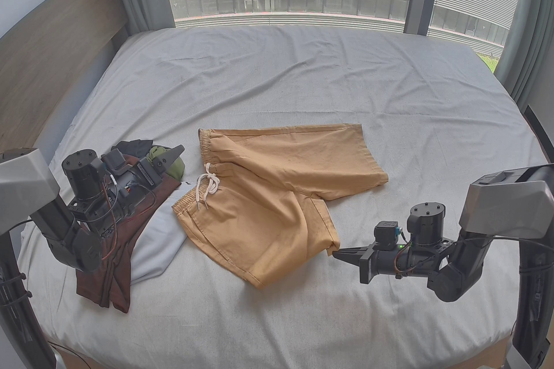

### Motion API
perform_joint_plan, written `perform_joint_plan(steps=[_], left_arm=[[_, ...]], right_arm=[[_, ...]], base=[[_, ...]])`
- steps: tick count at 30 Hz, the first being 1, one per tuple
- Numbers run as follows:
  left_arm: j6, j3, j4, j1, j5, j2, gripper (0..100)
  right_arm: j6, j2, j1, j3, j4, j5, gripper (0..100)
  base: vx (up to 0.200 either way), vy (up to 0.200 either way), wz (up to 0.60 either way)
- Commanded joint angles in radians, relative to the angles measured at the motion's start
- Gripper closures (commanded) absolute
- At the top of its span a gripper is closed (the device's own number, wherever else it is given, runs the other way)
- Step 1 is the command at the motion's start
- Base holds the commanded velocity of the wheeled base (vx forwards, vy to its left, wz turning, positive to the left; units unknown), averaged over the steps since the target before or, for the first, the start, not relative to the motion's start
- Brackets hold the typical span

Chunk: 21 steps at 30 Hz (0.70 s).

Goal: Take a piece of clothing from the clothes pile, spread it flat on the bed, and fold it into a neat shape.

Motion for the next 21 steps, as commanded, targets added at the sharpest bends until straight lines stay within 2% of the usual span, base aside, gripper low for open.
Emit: perform_joint_plan(steps=[1, 7, 14, 17, 19, 21], left_arm=[[-0.002, 0.001, 0.000, -0.003, 0.001, -0.001, 0], [-0.003, 0.001, 0.001, -0.003, 0.001, -0.003, 0], [-0.003, 0.001, 0.001, -0.005, 0.001, 0.000, 0], [-0.003, 0.001, 0.001, -0.005, 0.001, -0.001, 0], [-0.003, 0.001, 0.001, -0.003, 0.001, -0.001, 0], [-0.003, 0.000, 0.001, -0.003, 0.001, 0.000, 0]], right_arm=[[0.003, -0.146, 0.022, 0.052, 0.062, 0.007, 100], [0.008, -0.183, -0.015, 0.037, 0.094, 0.028, 100], [0.062, -0.206, -0.074, 0.010, 0.102, 0.051, 100], [0.068, -0.206, -0.128, -0.029, 0.137, 0.059, 100], [0.080, -0.215, -0.150, -0.034, 0.163, 0.107, 100], [0.109, -0.247, -0.147, -0.026, 0.182, 0.124, 100]], base=[[0.000, 0.000, 0.00], [0.000, 0.000, 0.00], [0.000, 0.000, 0.00], [0.000, 0.000, 0.00], [0.000, 0.000, 0.00], [0.000, 0.000, 0.00]])
